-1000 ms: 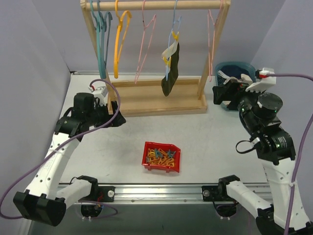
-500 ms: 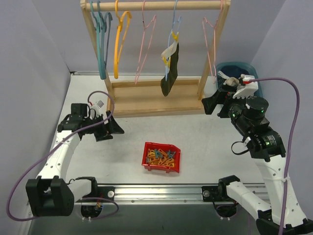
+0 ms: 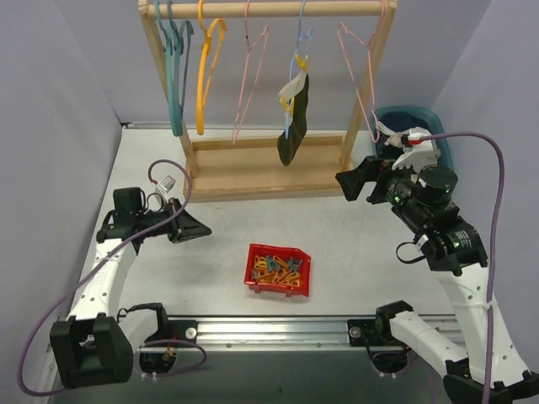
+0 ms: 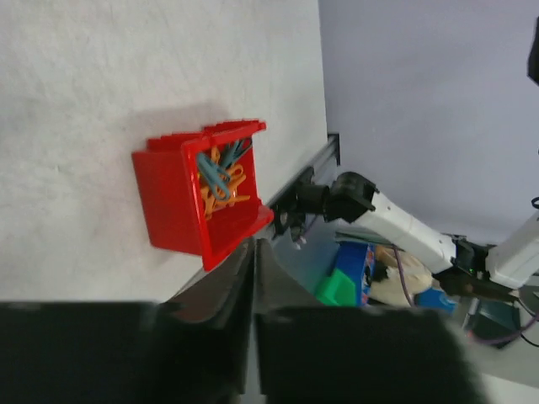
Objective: Remove the underwear clipped to the hanger
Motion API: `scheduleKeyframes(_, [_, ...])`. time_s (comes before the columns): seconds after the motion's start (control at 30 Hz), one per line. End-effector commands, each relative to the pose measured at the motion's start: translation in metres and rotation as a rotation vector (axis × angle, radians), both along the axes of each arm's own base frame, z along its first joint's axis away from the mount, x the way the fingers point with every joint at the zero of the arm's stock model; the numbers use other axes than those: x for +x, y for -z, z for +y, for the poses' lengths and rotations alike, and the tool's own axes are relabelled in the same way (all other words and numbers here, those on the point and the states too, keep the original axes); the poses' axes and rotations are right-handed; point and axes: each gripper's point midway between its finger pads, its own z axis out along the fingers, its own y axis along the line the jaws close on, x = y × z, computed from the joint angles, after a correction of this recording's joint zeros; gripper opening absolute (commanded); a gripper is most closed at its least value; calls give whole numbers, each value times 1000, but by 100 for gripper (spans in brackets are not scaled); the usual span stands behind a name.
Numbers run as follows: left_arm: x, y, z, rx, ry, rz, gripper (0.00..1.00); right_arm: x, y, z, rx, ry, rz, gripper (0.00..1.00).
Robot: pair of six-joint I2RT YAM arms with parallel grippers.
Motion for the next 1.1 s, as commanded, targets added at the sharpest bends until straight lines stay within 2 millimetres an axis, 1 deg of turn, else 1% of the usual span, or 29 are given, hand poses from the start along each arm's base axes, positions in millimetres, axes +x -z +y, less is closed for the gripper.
scheduleKeyframes(0.0, [-3, -14, -4, -117, 84, 14, 3, -1, -25, 15, 19, -71, -76, 100])
scheduleKeyframes(0.03, [1, -19, 2, -45, 93, -80, 3, 0, -22, 23, 16, -94, -65, 100])
scheduleKeyframes(0.1, [0, -22, 8, 25, 53, -106, 3, 3, -27, 31, 12, -101, -75, 100])
scheduleKeyframes(0.13, [1, -30, 8, 23, 43, -128, 3, 2, -24, 47, 4, -142, -64, 100])
scheduleKeyframes(0.17, [0, -38, 9, 43, 22, -171, 7, 4, -30, 52, -1, -139, -77, 100])
scheduleKeyframes(0.2, [-1, -43, 11, 69, 1, -186, 31, 12, -27, 57, -24, -112, -67, 100])
scheduleKeyframes(0.23, [-3, -55, 15, 114, -28, -239, 43, 9, -29, 71, -37, -131, -71, 100])
scheduleKeyframes(0.27, [0, -56, 22, 162, -77, -248, 51, 9, -30, 79, -50, -128, -74, 100])
scheduleKeyframes(0.3, [-4, -58, 25, 192, -92, -252, 52, 14, -35, 87, -68, -117, -79, 100])
scheduleKeyframes(0.33, [-6, -62, 28, 213, -117, -268, 53, 24, -35, 80, -105, -15, -88, 100])
scheduleKeyframes(0.37, [-4, -69, 31, 233, -143, -286, 53, 18, -39, 95, -121, -31, -99, 100])
scheduleKeyframes(0.4, [-6, -70, 32, 246, -153, -283, 49, 26, -41, 100, -148, 11, -95, 100])
scheduleKeyframes(0.43, [-8, -74, 34, 256, -168, -297, 49, 34, -44, 93, -165, 103, -101, 100])
scheduleKeyframes(0.5, [-8, -79, 40, 287, -210, -306, 50, 45, -48, 98, -175, 164, -100, 100])
scheduleKeyframes(0.57, [-9, -77, 49, 338, -259, -286, 51, 55, -52, 94, -192, 243, -107, 100])
scheduleKeyframes(0.6, [-9, -84, 54, 364, -290, -291, 53, 62, -46, 100, -210, 257, -97, 100])
scheduleKeyframes(0.63, [-9, -84, 60, 393, -320, -275, 98, 66, -53, 101, -200, 278, -105, 100])
scheduleKeyframes(0.67, [-11, -83, 66, 427, -349, -257, 94, 70, -55, 99, -200, 319, -108, 100])
scheduleKeyframes(0.7, [-11, -89, 72, 452, -379, -266, 94, 77, -49, 103, -217, 340, -99, 100])
scheduleKeyframes(0.73, [-12, -90, 76, 471, -406, -267, 94, 81, -55, 104, -201, 360, -104, 100])
scheduleKeyframes(0.77, [-13, -87, 85, 511, -446, -247, 94, 84, -55, 106, -197, 369, -103, 100])
scheduleKeyframes(0.8, [-14, -85, 90, 521, -481, -225, 94, 90, -48, 112, -207, 371, -92, 100])
scheduleKeyframes(0.83, [-15, -81, 93, 536, -496, -208, 94, 93, -48, 115, -201, 371, -89, 100])
scheduleKeyframes(0.87, [-14, -78, 91, 533, -486, -204, 94, 96, -52, 118, -182, 373, -91, 100])
scheduleKeyframes(0.9, [-15, -73, 90, 524, -486, -184, 94, 99, -47, 124, -182, 371, -82, 100])
scheduleKeyframes(0.93, [-15, -66, 88, 521, -464, -165, 94, 103, -47, 124, -178, 378, -79, 100])
scheduleKeyframes(0.97, [-14, -67, 80, 486, -417, -182, 94, 106, -48, 125, -155, 389, -73, 100])
scheduleKeyframes(1.03, [-15, -65, 77, 476, -403, -178, 94, 117, -41, 127, -146, 383, -54, 98])
scheduleKeyframes(1.07, [-15, -67, 78, 479, -410, -189, 94, 121, -40, 128, -128, 381, -45, 95])
